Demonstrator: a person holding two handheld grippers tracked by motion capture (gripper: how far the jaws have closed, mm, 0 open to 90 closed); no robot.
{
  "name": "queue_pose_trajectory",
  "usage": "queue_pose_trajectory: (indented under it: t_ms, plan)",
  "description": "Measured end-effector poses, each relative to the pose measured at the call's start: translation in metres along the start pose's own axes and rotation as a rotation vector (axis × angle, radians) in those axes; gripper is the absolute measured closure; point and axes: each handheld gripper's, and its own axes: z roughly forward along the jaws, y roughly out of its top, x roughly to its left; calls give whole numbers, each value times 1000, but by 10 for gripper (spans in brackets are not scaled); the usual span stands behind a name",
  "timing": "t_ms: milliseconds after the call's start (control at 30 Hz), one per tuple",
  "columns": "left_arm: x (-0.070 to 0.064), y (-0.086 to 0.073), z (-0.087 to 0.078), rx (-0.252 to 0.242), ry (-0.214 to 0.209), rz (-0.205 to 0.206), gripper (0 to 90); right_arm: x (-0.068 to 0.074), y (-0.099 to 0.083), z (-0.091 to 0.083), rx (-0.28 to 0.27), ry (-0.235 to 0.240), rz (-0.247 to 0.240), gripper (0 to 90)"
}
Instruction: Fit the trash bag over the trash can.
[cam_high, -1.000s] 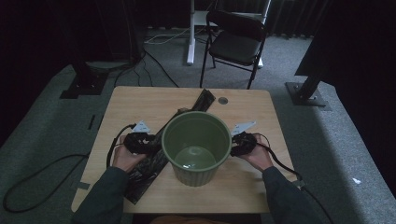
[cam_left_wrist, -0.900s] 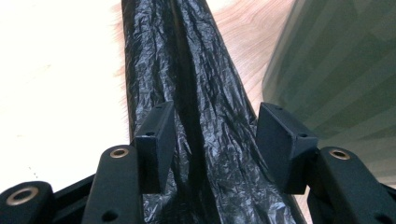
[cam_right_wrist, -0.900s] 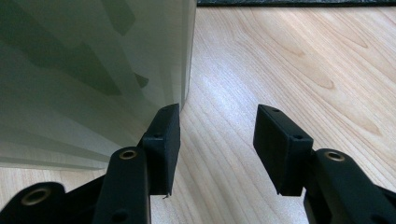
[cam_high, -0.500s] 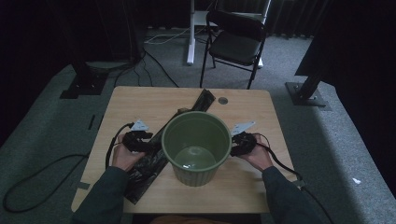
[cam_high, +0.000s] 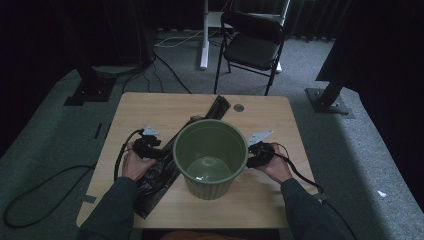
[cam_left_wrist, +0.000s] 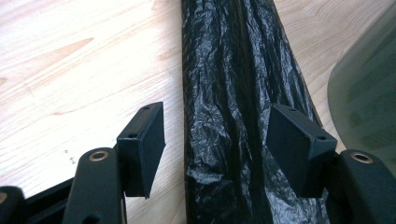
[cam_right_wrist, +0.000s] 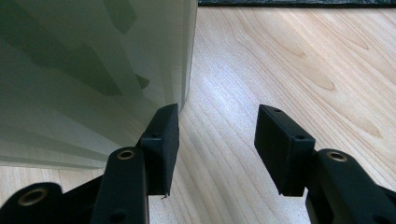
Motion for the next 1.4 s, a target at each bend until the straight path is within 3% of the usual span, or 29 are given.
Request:
queue_pose_trajectory:
  t_ms: [433,667,900,1167,1233,1267,1300,1400]
  plan:
    - [1,2,17,48,-35,-9,369,2,-1,0,4,1,-14,489]
    - [-6,-2,32,118,-39,39,379,2,-1,0,7,5,-15,488]
    - [-9,-1,34,107,-18,56,412,2,-1,1,12,6,-15,488]
    - [-10,-2,32,113,10,97,575,3,-1,0,12,4,-18,488]
    - [-10,-1,31,119,-2,103,673,3,-1,0,12,4,-19,488]
    - [-11,-1,31,124,-19,110,768,3,-1,0,13,4,-19,488]
    - [-13,0,30,136,-30,139,847,3,-1,0,13,4,-20,488]
    - [-17,1,30,155,-52,162,891,2,-3,-1,10,6,-10,490]
